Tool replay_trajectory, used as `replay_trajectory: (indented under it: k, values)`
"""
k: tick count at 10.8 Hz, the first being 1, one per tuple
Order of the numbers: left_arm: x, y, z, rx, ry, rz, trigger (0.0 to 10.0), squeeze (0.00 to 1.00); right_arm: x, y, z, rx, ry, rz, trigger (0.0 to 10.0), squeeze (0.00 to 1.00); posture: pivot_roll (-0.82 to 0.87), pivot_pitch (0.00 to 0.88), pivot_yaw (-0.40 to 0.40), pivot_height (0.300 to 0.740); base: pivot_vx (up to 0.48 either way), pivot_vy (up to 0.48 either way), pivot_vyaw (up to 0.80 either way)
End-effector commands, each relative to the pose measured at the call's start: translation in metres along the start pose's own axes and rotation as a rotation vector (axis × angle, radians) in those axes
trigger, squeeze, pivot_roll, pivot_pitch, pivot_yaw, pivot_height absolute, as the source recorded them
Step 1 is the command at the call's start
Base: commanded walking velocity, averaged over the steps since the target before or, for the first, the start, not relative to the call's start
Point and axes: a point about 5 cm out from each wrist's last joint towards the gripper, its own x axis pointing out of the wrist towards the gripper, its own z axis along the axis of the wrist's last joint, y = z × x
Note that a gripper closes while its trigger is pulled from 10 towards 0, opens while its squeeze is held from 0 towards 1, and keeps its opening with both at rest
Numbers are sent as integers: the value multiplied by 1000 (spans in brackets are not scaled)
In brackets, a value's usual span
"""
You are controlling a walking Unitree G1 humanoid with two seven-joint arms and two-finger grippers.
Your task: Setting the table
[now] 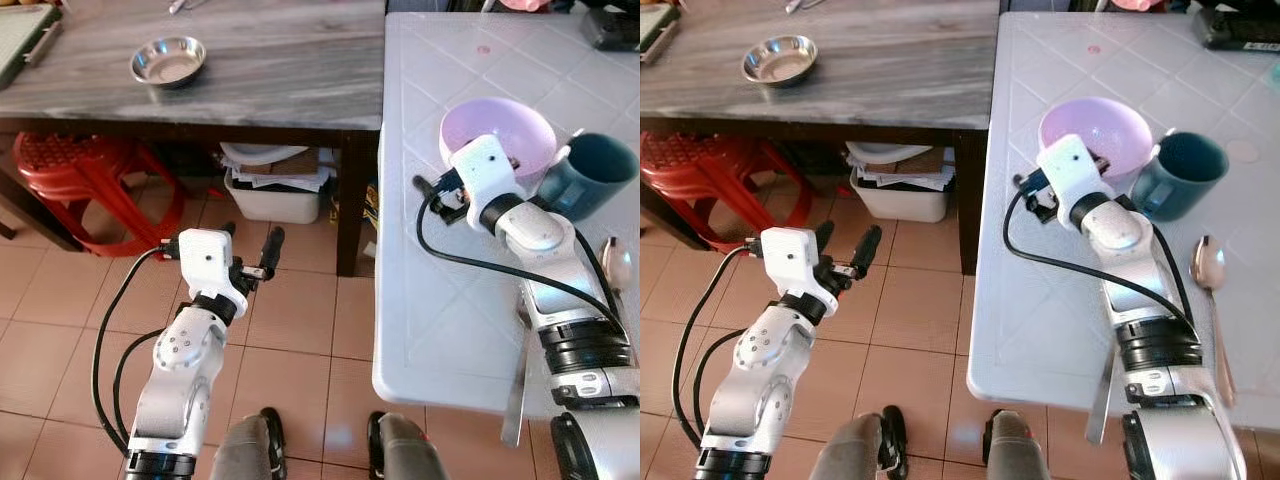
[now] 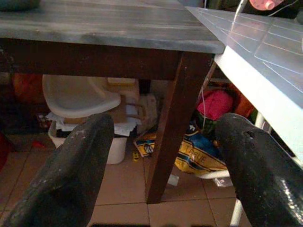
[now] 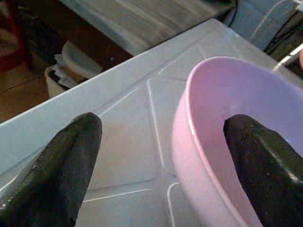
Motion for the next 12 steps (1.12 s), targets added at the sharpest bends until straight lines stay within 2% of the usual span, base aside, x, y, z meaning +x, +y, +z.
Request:
replay_trajectory:
  k: [1,12]
  values:
    - [-3,1,0,4,5,-8,10000,0,1,1,0,-6,12,27,0,0,-28,227,78,740,0,0,0]
    - [-2,-1,-1,5,18,-16,10000,0,-5,-9,-21,33,168,19,0,0,-31,226,78,740,0,0,0]
